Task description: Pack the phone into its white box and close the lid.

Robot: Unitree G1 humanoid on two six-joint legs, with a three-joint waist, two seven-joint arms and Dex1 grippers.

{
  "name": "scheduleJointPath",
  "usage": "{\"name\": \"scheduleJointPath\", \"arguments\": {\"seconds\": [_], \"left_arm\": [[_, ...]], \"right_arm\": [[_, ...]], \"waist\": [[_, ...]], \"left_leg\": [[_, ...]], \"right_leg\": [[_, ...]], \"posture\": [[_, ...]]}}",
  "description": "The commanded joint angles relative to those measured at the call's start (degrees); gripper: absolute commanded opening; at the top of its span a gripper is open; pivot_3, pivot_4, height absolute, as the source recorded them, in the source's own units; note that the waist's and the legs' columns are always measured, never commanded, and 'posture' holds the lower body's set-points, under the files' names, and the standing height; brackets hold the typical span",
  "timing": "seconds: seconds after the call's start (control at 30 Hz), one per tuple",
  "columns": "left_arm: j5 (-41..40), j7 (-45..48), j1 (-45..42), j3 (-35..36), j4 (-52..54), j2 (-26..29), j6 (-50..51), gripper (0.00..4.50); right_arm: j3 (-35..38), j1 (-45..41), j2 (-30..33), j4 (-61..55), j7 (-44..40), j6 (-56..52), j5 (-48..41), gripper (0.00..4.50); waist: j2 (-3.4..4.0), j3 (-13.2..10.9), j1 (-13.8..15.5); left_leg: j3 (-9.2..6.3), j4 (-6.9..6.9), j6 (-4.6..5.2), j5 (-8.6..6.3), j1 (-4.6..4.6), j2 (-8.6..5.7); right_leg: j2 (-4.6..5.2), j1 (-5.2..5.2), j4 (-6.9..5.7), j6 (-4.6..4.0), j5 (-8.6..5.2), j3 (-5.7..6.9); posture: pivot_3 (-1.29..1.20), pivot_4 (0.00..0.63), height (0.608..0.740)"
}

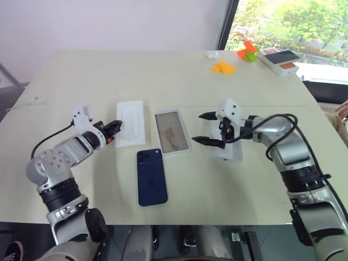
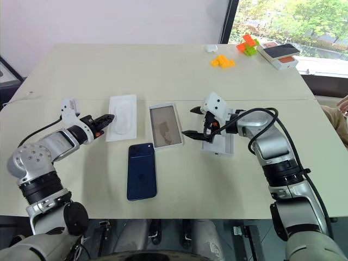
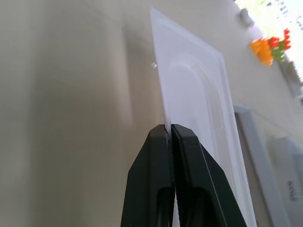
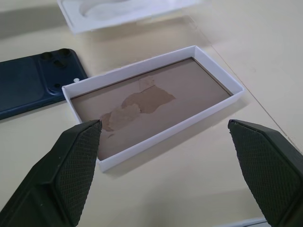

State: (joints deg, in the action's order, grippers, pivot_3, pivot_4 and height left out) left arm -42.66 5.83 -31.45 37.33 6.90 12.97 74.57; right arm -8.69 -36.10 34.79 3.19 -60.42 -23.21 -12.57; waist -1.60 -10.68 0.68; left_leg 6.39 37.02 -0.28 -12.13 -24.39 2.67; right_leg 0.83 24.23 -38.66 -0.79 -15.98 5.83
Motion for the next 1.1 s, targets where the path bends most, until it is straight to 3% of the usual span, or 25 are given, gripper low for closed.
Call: {"name": "scheduleJointPath", "arguments": {"seconds": [0.03,0.3,0.4,0.7,1.1], "left_arm": [[-4.2,-2.7,-2.1,2.5,3.8,-1.1,1.9,0.03],[-6.1,-13.9,-6.0,2.6,6.6,-10.9,4.7,0.03],[-4.1,-16.1,-5.5,-0.8,7.6,-13.6,4.9,0.03],[-0.1,-17.5,-3.7,-9.5,8.3,-14.9,3.0,0.03],[4.0,-18.4,-2.8,-13.6,6.9,-18.2,-0.2,0.03]], "right_arm": [[1.0,-1.6,0.2,0.4,-0.1,1.5,-0.2,4.50],[0.8,-2.0,0.5,2.6,-0.6,3.1,0.7,4.50],[1.0,-2.2,0.8,3.7,-0.5,3.7,1.1,4.50],[1.7,-2.2,1.2,5.0,-0.5,4.8,1.7,4.50],[2.0,-1.1,1.0,3.4,0.2,4.6,1.6,4.50]], "waist": [[0.00,0.0,0.0],[-0.04,0.0,0.1],[-0.06,0.0,0.0],[-0.06,0.0,0.0],[-0.06,0.0,0.0]], "left_leg": [[0.00,0.00,0.00,0.00,0.00,0.00],[-0.01,0.02,0.00,0.00,-0.02,-0.02],[-0.01,0.02,0.00,0.00,-0.01,-0.02],[-0.01,-0.01,-0.03,0.02,0.00,-0.01],[-0.01,0.00,-0.01,0.01,-0.01,-0.01]], "right_leg": [[-0.01,0.00,0.00,0.00,0.00,0.00],[-0.01,0.00,0.00,0.02,-0.01,0.00],[-0.01,-0.01,0.00,0.09,-0.04,0.00],[-0.05,0.00,0.00,0.08,-0.04,0.00],[-0.04,0.00,0.01,0.12,-0.06,0.00]], "posture": [[0.00,0.150,0.737],[0.00,0.150,0.737],[0.00,0.150,0.737],[0.00,0.150,0.737],[0.00,0.150,0.737]]}}
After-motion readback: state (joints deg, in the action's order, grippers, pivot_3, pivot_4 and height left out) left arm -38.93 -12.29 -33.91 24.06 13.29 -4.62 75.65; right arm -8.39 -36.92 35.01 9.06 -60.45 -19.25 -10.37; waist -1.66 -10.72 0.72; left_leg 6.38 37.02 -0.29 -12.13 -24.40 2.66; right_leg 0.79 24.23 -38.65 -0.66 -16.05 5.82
